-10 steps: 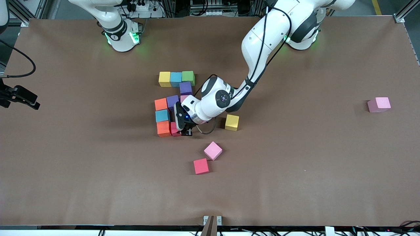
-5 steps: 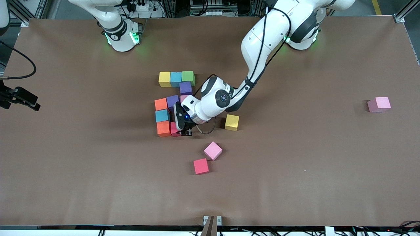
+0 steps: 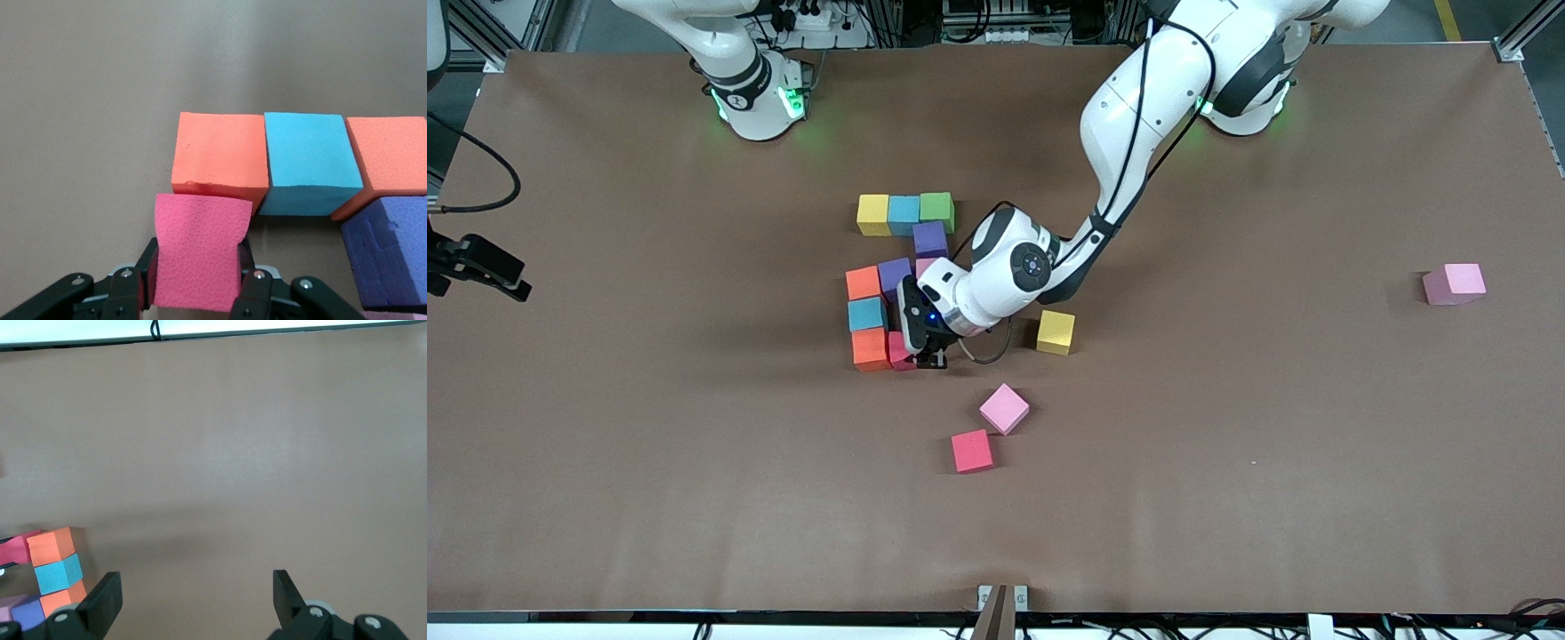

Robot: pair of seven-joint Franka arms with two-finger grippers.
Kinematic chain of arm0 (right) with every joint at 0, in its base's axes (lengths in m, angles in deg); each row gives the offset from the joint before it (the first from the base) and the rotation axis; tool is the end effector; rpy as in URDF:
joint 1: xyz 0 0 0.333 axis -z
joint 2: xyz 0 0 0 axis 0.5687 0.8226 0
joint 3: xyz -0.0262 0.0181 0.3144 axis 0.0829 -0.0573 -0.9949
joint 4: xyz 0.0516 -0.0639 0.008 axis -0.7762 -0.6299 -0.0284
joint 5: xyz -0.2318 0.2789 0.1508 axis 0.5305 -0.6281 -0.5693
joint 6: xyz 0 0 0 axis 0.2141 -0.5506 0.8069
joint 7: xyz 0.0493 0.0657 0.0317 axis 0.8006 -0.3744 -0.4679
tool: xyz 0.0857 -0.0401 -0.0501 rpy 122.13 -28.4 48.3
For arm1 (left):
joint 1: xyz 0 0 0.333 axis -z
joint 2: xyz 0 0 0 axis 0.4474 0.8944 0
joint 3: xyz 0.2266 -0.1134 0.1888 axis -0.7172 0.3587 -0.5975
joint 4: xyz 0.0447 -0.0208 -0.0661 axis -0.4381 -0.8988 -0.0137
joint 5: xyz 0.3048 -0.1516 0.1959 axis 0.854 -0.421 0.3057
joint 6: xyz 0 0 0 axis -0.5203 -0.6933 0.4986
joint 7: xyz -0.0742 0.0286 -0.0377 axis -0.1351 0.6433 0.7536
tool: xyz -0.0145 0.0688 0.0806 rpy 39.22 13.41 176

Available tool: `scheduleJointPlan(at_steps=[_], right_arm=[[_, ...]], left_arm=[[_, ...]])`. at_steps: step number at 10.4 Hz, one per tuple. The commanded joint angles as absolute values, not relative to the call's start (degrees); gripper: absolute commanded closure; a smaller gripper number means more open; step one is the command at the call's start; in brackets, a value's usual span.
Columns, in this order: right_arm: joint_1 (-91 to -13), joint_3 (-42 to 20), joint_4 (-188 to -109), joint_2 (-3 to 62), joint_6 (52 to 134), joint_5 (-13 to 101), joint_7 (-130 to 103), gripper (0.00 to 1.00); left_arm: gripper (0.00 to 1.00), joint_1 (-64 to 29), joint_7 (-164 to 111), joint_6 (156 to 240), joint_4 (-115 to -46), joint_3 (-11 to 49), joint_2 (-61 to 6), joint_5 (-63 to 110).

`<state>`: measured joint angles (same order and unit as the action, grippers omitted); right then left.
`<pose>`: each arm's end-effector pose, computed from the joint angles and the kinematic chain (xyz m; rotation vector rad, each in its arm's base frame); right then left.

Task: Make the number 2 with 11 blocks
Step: 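Lower the red block beside the orange block with the left gripper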

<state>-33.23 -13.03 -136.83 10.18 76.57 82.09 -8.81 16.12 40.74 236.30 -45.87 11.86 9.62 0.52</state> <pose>0.5912 -0.0496 0.6192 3.1030 -0.1165 0.1943 0.5322 -0.5955 0.1805 1.9985 -1.6729 0.6644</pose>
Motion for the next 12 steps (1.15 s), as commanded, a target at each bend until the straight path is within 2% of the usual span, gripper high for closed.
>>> scheduleJointPlan(at_steps=[1,9,12], right_arm=[[-33.1,-12.9,-135.0,10.8,75.9,81.2,-9.4,0.0],[-32.1,-12.8,-134.4,10.8,75.4,81.0,-9.5,0.0],[-32.0,-12.8,-134.4,10.8,75.4,80.9,-9.3,0.0]], left_arm=[[0.93,16.6,41.4,237.8,-44.2,12.1,12.1,-0.9],[0.92,16.4,41.3,237.9,-44.8,12.6,11.8,-1.2],[0.81,16.5,41.3,237.9,-45.4,12.8,11.7,-4.6]])
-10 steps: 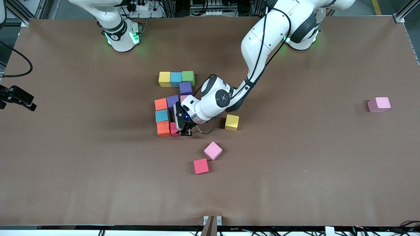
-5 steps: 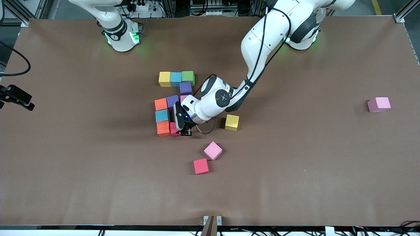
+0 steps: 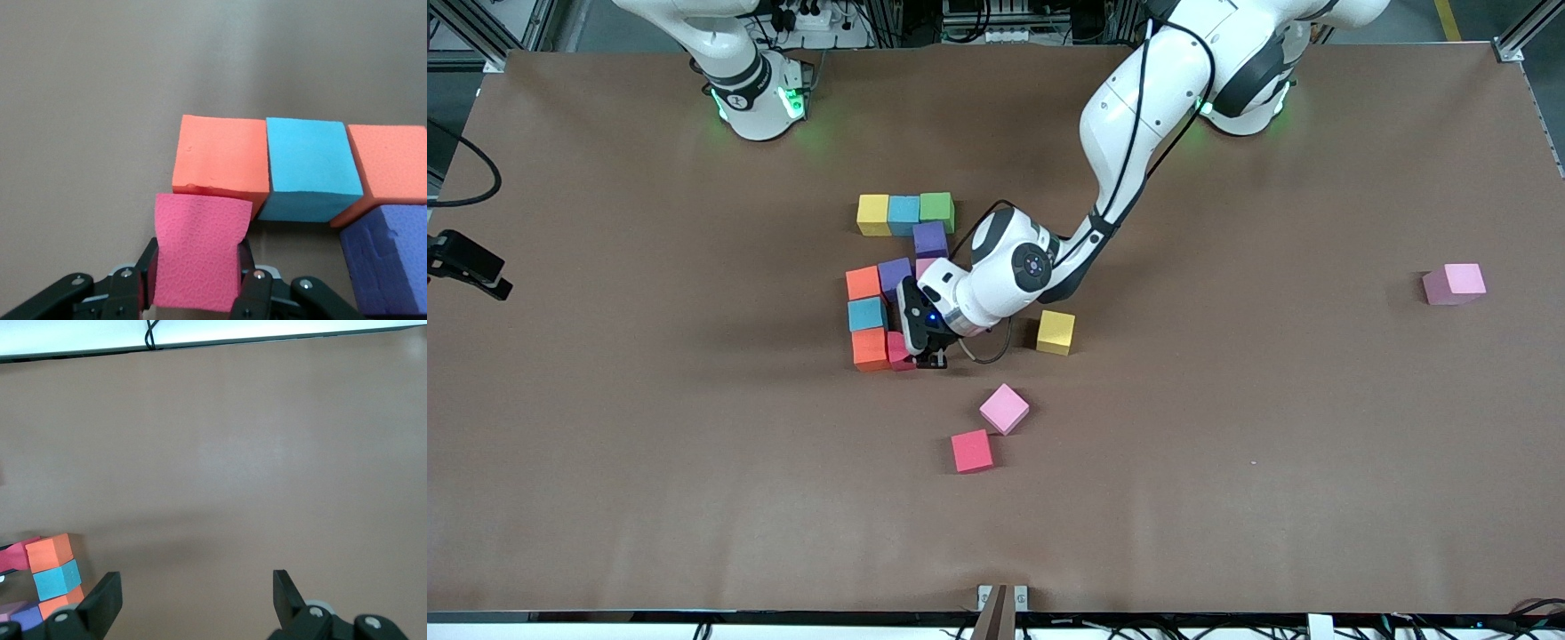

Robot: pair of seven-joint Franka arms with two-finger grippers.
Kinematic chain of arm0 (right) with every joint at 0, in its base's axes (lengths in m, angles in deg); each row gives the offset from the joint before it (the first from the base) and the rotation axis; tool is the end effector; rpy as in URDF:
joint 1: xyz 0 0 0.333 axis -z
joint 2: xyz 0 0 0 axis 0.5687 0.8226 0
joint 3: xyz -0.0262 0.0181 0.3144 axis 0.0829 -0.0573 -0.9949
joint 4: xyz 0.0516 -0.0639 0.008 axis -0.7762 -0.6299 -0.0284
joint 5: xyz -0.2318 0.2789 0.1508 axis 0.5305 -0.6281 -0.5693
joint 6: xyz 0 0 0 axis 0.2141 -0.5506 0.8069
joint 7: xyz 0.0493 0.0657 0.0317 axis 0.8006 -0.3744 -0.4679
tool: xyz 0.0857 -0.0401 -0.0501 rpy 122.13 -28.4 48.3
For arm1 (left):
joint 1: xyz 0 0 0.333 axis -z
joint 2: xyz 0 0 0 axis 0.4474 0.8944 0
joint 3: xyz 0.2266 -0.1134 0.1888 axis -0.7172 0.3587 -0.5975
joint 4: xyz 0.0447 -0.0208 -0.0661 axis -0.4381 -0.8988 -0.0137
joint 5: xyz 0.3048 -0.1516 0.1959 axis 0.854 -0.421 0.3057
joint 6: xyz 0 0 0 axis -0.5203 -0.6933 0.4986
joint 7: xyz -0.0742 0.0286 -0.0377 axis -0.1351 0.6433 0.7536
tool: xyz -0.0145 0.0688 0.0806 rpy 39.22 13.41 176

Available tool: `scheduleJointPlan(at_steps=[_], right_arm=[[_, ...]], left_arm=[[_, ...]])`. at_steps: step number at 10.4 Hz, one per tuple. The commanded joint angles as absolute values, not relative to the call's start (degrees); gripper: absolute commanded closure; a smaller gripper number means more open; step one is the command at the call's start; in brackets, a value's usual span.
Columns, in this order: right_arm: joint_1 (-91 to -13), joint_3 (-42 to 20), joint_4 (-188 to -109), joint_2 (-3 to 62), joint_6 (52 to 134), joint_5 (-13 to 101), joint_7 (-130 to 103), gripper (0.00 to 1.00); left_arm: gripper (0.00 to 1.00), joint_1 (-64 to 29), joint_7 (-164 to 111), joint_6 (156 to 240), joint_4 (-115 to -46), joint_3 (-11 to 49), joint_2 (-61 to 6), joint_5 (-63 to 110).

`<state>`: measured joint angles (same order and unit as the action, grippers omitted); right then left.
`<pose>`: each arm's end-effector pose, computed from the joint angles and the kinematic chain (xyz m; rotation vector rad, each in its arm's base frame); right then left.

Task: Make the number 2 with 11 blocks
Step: 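Lower the red block beside the orange block with the left gripper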

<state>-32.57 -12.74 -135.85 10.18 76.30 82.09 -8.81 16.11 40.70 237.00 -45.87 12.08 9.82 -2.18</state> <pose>0.5902 -0.0593 0.6270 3.0986 -0.1423 0.2130 0.5322 -0.5947 0.1782 2.0132 -1.6099 0.6646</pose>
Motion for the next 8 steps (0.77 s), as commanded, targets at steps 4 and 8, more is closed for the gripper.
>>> scheduleJointPlan(at_steps=[4,8], right_arm=[[-32.3,-12.9,-134.4,10.7,73.9,79.7,-9.2,0.0],[-32.0,-12.8,-134.5,11.4,73.4,79.8,-9.3,0.0]], left_arm=[[0.0,16.3,42.0,238.1,-45.4,12.8,11.7,-4.4],[0.0,16.2,42.0,238.1,-45.4,12.8,11.5,-4.0]])
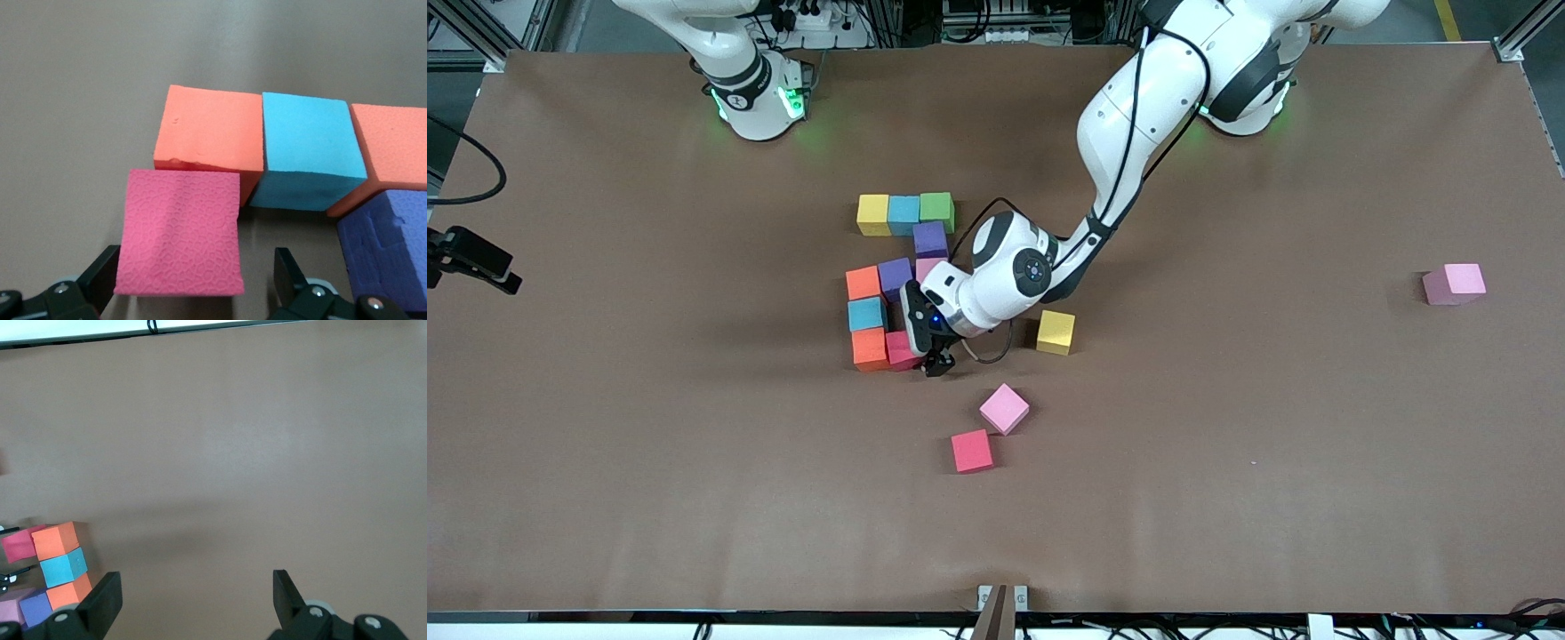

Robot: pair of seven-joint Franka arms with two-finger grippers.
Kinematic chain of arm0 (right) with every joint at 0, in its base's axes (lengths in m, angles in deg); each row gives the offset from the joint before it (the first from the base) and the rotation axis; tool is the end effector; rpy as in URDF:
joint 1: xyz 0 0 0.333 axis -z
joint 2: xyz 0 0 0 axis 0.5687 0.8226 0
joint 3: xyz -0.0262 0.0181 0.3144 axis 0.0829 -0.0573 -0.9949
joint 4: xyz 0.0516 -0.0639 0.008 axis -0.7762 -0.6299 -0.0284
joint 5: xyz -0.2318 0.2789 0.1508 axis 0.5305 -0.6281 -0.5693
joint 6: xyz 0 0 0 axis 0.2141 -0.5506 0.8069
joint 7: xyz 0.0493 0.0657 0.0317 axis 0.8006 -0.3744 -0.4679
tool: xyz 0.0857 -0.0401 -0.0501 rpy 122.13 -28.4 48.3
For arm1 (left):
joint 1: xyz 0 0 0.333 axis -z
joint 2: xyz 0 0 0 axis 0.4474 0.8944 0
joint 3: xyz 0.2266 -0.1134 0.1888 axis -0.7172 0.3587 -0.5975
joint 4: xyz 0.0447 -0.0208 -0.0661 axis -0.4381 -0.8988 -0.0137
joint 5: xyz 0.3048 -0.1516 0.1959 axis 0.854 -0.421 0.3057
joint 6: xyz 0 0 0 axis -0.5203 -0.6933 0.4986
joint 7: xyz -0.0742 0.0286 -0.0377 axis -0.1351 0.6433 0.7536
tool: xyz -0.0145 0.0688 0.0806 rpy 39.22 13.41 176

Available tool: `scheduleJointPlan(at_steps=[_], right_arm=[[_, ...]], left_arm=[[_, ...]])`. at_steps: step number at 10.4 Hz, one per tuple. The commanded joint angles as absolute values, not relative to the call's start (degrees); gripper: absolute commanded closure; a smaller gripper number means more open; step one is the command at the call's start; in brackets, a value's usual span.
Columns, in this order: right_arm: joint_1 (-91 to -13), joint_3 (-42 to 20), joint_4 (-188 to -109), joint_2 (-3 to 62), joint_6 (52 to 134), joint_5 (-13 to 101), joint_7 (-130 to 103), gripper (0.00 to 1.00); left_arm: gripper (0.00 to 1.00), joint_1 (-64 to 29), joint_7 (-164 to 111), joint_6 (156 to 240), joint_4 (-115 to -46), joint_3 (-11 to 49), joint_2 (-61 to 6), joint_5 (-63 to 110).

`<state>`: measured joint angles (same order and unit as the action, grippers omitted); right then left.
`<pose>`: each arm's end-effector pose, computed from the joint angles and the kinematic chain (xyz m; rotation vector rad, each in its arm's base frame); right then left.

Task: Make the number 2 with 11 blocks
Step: 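Lower the red block beside the orange block with the left gripper, then open the left gripper to release the red block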

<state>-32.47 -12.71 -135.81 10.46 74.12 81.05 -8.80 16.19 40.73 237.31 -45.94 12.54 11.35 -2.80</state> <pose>0.5880 -0.0586 0.6207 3.1218 -0.1495 0.1499 0.5256 -0.5946 0.1573 2.0228 -1.5946 0.6302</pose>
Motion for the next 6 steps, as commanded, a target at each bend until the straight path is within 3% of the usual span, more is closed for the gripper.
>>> scheduleJointPlan(at_steps=[1,6], right_arm=[[-32.6,-13.1,-134.5,10.7,73.0,80.5,-8.9,0.0],[-29.9,-11.9,-134.8,9.3,67.6,80.6,-11.0,0.0]], left_arm=[[0.0,16.2,42.0,238.1,-45.4,12.9,11.5,-3.9],[0.0,16.2,44.3,238.0,-45.4,14.3,11.5,-1.9]])
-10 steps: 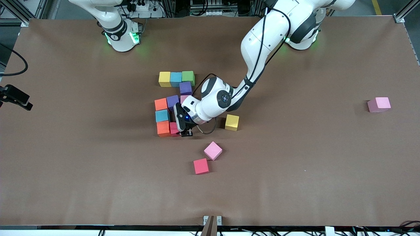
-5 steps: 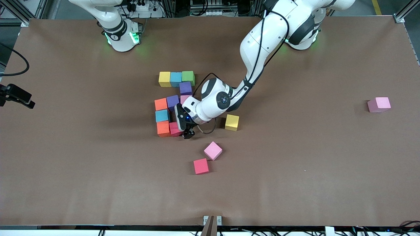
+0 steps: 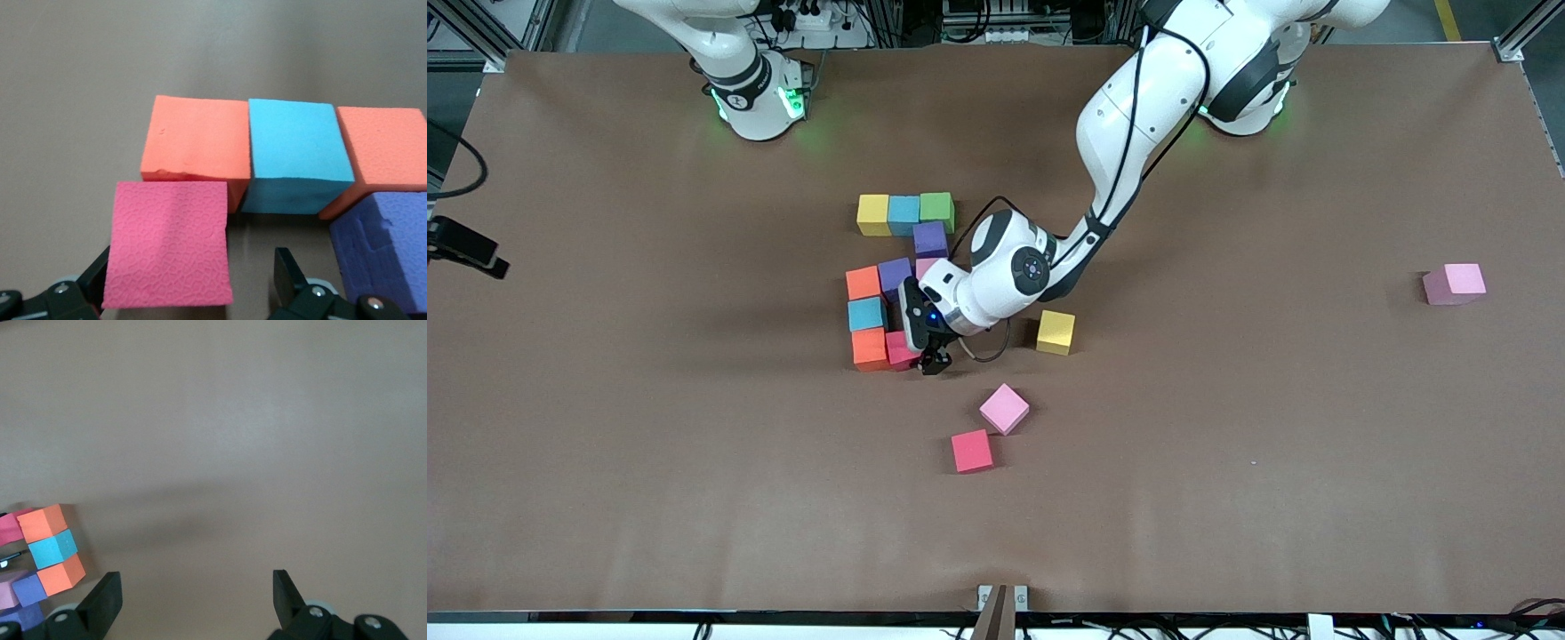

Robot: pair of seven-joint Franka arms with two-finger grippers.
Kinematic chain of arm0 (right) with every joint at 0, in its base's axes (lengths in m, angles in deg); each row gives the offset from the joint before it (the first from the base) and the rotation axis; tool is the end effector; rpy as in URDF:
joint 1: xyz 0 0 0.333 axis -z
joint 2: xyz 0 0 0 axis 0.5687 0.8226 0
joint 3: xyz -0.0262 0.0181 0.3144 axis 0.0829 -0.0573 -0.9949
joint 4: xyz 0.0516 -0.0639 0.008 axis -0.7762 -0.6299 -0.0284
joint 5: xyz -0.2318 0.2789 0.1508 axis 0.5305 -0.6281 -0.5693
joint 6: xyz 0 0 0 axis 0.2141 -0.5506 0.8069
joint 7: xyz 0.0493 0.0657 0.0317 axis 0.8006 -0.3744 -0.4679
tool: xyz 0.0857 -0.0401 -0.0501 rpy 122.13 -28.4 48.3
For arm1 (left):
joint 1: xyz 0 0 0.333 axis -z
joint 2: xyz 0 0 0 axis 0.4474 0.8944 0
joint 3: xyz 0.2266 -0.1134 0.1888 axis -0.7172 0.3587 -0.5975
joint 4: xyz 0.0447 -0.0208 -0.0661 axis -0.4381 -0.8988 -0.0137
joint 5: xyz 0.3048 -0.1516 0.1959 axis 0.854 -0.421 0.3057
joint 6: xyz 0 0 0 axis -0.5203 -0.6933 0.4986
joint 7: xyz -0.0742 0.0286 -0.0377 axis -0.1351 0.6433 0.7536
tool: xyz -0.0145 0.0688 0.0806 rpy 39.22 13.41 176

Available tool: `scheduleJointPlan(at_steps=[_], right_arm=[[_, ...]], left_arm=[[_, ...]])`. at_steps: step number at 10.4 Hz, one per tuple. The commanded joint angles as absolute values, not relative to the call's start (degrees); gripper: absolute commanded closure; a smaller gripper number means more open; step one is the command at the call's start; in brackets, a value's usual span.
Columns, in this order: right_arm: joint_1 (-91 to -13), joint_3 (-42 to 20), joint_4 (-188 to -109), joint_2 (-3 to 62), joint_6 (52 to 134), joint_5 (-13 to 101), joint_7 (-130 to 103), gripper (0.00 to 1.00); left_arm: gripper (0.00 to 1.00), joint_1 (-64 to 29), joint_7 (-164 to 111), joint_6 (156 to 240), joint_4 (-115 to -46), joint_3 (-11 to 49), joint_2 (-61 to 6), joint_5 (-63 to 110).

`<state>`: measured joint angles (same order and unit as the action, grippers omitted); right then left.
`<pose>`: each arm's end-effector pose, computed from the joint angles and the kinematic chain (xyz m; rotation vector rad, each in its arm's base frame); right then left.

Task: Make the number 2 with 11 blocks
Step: 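Open the left gripper to release the red block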

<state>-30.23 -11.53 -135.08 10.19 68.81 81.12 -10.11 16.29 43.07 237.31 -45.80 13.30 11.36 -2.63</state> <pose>0.5731 -0.0917 0.6209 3.1226 -0.2076 0.0317 0.5203 -0.6004 0.1594 1.9800 -1.6390 0.6432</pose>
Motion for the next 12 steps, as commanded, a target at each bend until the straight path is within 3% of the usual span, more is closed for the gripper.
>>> scheduleJointPlan(at_steps=[1,12], right_arm=[[-30.2,-12.1,-135.2,8.7,67.2,80.6,-11.1,0.0],[-30.6,-12.3,-135.2,9.3,66.8,80.5,-11.3,0.0]], left_arm=[[0.0,16.2,44.4,238.0,-45.4,14.9,11.5,-1.9],[0.0,13.8,45.5,237.7,-45.4,17.8,10.3,-1.9]])
